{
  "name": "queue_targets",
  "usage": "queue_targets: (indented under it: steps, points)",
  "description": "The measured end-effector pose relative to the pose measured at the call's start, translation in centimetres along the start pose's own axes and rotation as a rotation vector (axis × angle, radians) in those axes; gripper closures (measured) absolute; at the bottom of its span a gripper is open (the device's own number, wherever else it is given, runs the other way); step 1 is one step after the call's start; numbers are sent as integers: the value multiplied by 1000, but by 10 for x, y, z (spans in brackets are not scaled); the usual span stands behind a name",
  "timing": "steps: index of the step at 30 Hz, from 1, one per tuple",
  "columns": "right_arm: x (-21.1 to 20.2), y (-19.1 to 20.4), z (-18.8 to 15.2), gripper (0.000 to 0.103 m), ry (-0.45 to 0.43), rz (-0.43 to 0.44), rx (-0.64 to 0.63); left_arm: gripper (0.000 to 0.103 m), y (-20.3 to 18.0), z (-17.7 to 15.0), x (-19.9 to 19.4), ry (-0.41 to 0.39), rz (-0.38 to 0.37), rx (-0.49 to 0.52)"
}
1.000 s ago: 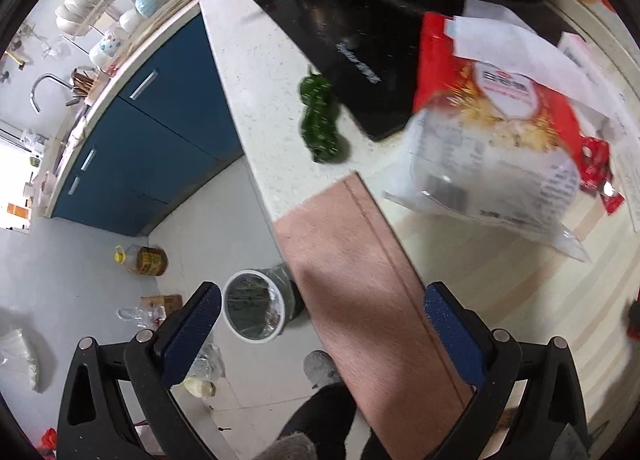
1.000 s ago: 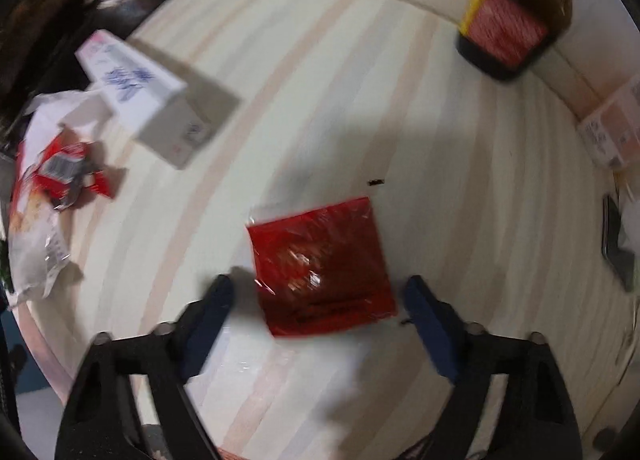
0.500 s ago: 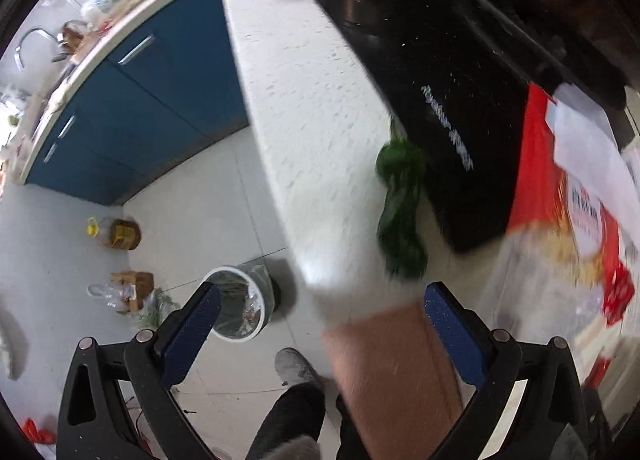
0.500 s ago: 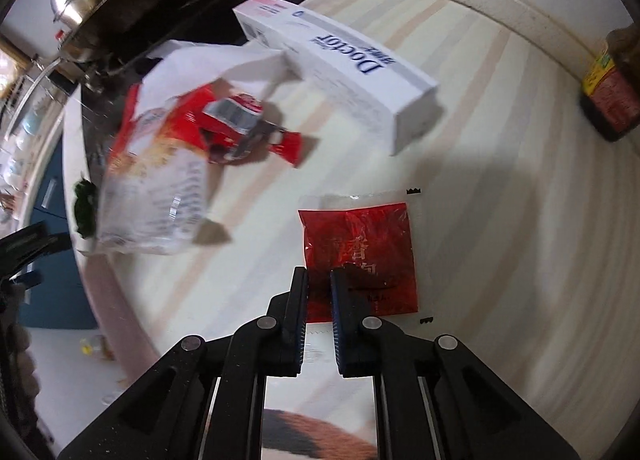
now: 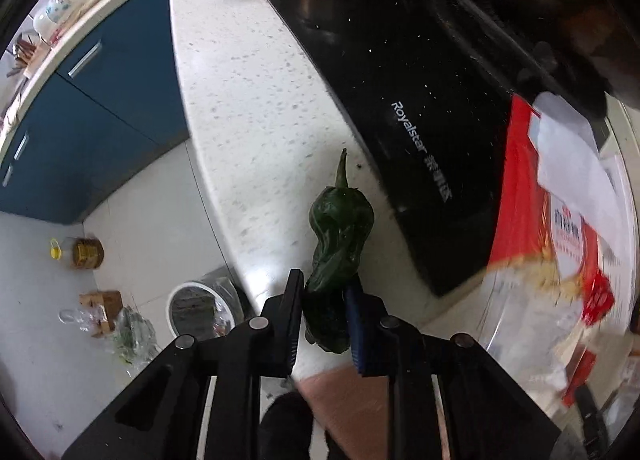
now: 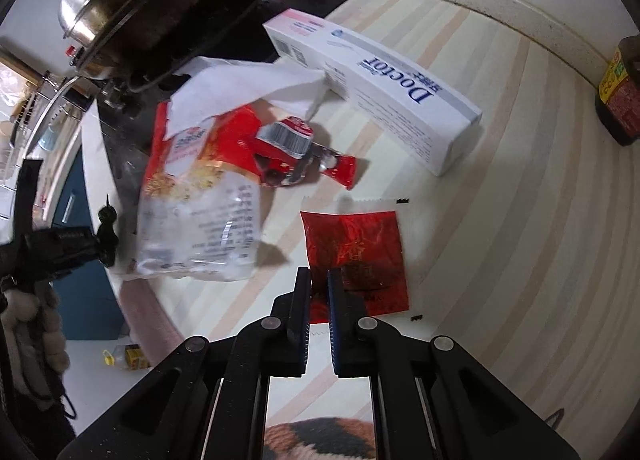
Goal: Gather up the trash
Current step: 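Grasp the green pepper with the left tool while the right tool grasps the red sachet, then carry pepper and red sachet over the bin and open both tools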
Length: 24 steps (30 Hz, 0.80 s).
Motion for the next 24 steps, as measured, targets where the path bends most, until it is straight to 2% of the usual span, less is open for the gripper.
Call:
queue_targets:
  steps: [6,9,13,19,24]
  points:
    - [-28,21,-20,99,-18,45,-8,87,20,-43,-41,-69,-45,-14]
    - [-41,42,-36,100,-30,66,-46,87,40,-57,-55,-88,-79,-41]
    - [-50,78,-65,100,-10,112,-100,87,76,-94,-67,-107,-103,-72]
    - [-57,150,-118,101,33,198,-226,87,143,-146,-68,-109,-99,-183]
    - [-39,220,-180,101,115,277,-342,87,212,-195,-43,-77,-89,-313]
Point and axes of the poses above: each gripper's, at about its wrist camera, not at the fingertips, and x roughly the way its jaws point, y to its left, z to its top, the point moved 2 cm from there along x, roughly the way its jaws point, and after that the axes turned 10 degrees about x, right-handed, at the moved point
